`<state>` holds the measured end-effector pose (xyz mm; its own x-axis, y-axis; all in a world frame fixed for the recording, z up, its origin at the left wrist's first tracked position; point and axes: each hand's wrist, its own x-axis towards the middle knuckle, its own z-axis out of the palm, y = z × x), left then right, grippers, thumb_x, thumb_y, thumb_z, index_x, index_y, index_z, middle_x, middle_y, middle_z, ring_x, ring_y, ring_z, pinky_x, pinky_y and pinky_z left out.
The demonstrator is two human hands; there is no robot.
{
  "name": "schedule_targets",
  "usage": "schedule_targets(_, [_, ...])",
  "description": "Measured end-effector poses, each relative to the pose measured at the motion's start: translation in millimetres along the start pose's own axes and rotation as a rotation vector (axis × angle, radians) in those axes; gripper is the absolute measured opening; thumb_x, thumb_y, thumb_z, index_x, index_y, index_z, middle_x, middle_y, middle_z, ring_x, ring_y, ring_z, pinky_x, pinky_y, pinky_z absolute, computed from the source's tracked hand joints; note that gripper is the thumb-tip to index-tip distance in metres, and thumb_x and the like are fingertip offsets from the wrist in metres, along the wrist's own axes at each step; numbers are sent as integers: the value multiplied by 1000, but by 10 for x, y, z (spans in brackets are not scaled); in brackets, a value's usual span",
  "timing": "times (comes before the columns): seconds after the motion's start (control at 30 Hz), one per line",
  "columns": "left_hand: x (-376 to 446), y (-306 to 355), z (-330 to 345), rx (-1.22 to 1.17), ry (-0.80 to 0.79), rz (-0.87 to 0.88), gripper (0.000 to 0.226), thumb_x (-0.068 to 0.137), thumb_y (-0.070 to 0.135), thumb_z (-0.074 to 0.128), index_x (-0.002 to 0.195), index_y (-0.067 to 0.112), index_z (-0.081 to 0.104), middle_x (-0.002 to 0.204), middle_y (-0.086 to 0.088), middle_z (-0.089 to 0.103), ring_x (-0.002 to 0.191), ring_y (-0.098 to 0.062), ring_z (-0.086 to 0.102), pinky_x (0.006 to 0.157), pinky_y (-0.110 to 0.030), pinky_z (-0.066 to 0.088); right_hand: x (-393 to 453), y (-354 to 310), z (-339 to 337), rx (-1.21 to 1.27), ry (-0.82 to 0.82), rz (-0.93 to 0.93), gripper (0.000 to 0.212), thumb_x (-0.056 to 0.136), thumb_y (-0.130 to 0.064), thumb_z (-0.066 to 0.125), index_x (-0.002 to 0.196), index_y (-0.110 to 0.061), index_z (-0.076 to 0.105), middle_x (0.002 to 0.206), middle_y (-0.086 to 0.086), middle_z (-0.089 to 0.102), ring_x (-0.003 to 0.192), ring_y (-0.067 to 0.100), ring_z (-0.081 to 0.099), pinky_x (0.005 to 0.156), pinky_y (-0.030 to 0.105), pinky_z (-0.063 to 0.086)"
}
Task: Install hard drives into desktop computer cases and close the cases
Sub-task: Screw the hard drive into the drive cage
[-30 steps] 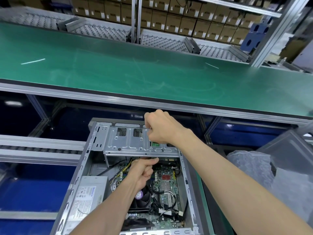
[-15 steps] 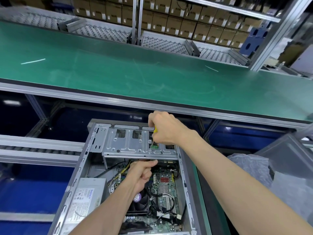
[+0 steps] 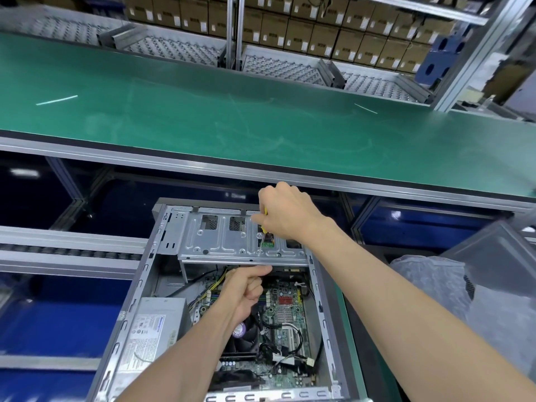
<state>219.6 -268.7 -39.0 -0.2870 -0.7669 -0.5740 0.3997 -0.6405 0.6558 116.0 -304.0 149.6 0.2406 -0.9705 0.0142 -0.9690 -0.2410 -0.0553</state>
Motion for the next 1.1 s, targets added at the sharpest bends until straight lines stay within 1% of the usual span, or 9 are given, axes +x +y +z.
schedule_targets(0.13, [-3,7,17,-73,14,-6,11,56,10,87,57,13,76,46,9,21,38,-10,15,35,-21,15,-21,-17,-53,107,-84,-48,24,75,-10,61,98,-16,54,91,4,53,81,29,56,64,37,47])
schedule_targets(0.23, [-7,1,34,-94,19,-3,25,51,11,89,74,8,80,47,8,21,38,-10,15,33,-21,15,-22,-27,-58,151,-89,-41,30,75,-2,58,103,-13,58,85,1,47,84,29,55,63,33,44])
schedule_targets(0.37, [-48,20,41,-68,16,4,13,54,11,88,60,15,76,46,9,22,38,-10,15,35,-21,15,-3,-94,-66,86,-49,-63,22,77,-1,58,98,-8,61,85,3,45,84,31,54,62,33,42])
schedule_targets(0.67, [-78,40,55,-76,59,46,18,55,6,90,58,11,73,49,7,20,40,-9,15,34,-22,15,-46,4,-64,136,-32,-38,13,79,-2,62,90,-10,65,90,7,60,89,29,61,68,38,54])
schedule_targets(0.77, [-183,80,60,69,189,90,42,59,11,95,57,15,53,49,5,23,42,-13,16,38,-23,17,-169,294,-34,238,-5,75,13,77,-9,76,75,-15,65,77,-4,64,83,20,62,71,33,55])
schedule_targets(0.87, [-280,100,25,195,445,185,30,75,18,86,63,4,62,51,-2,53,39,-15,26,40,-25,24,-429,544,93,679,59,304,18,80,-13,83,82,-8,65,65,3,71,67,20,73,64,33,60])
schedule_targets(0.93, [-335,127,29,29,428,258,20,87,9,70,69,4,65,53,-4,54,36,-13,26,39,-24,22,-587,577,183,1017,75,391,14,88,-15,77,91,-6,67,69,11,74,64,23,74,62,32,60])
schedule_targets(1.0, [-393,193,70,-289,219,228,28,97,8,56,70,9,53,49,1,37,36,-9,22,34,-23,21,-664,527,285,1200,100,414,9,92,-17,72,93,-8,73,74,11,74,61,21,70,60,30,56])
schedule_targets(1.1, [-431,257,206,-723,-34,93,27,106,18,46,81,8,53,57,2,43,40,-8,40,42,-20,42,-755,425,402,1341,133,455,9,91,-16,74,96,-11,79,79,8,74,64,15,62,60,27,50])
